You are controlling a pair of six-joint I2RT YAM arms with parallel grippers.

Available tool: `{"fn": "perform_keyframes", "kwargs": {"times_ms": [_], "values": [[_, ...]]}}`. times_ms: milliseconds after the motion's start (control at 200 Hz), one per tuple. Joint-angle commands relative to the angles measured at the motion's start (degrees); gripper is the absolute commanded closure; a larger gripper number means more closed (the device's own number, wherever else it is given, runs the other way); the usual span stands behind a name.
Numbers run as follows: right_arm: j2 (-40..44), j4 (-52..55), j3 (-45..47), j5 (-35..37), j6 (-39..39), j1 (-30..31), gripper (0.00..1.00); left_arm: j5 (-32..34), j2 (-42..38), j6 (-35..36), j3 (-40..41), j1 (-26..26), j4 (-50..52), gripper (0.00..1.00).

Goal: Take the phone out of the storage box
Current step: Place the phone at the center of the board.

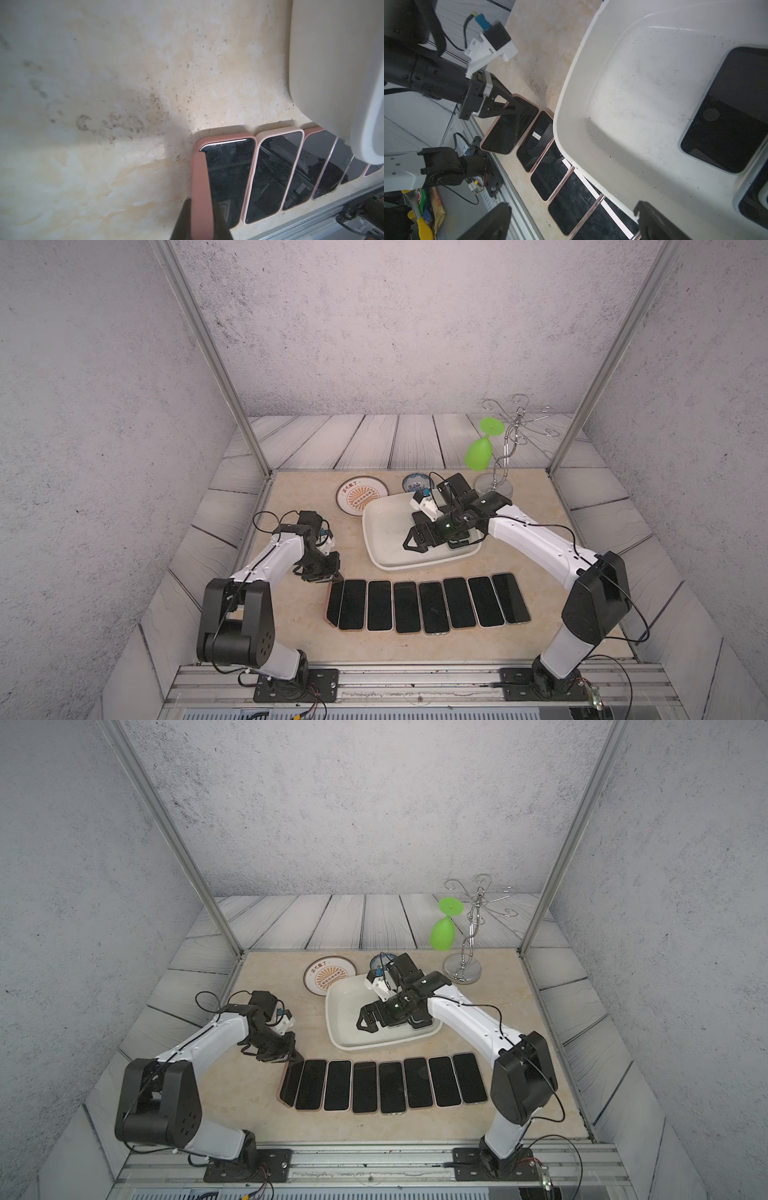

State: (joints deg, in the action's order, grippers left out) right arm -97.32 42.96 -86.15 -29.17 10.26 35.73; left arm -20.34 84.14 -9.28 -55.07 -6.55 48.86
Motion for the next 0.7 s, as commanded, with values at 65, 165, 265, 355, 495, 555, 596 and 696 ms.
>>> {"fn": "perform_keyframes", "kwargs": {"times_ms": [65,165,265,355,495,555,596,696], "values": [[-1.1,0.5,0.3,-1.3,-0.6,0.1,0.01,2.0,-2.6,-0.2,0.3,0.0,0.6,1.0],[-1.1,0.5,0.5,-1.3,-0.7,0.1,0.01,1.4,-1.8,-0.4,0.7,-0.1,0.3,1.0],[-1.1,0.6,0.4,-1.6,-0.8,0.2,0.01,1.5,-0.4,-0.7,0.7,-0.2,0.2,1.0],[-1.1,0.5,0.4,-1.5,-0.9,0.1,0.01,0.7,0.1,-1.7,2.0,-0.3,-0.9,1.0],[-1.6,0.5,0.3,-2.2,-1.0,0.1,0.01,0.7,0.6,-2.1,2.5,-0.4,-1.4,1.0],[-1.7,0.4,0.3,-2.6,-1.0,0.2,0.01,0.6,0.8,-2.4,2.9,-0.6,-1.6,0.99],[-1.6,0.4,0.3,-2.6,-1.1,0.1,0.01,0.6,1.0,-2.6,3.2,-0.7,-1.9,0.99],[-1.5,0.5,0.7,-2.5,-1.5,0.1,0.01,0.8,1.8,-2.8,3.2,-1.1,-2.0,0.92]]}}
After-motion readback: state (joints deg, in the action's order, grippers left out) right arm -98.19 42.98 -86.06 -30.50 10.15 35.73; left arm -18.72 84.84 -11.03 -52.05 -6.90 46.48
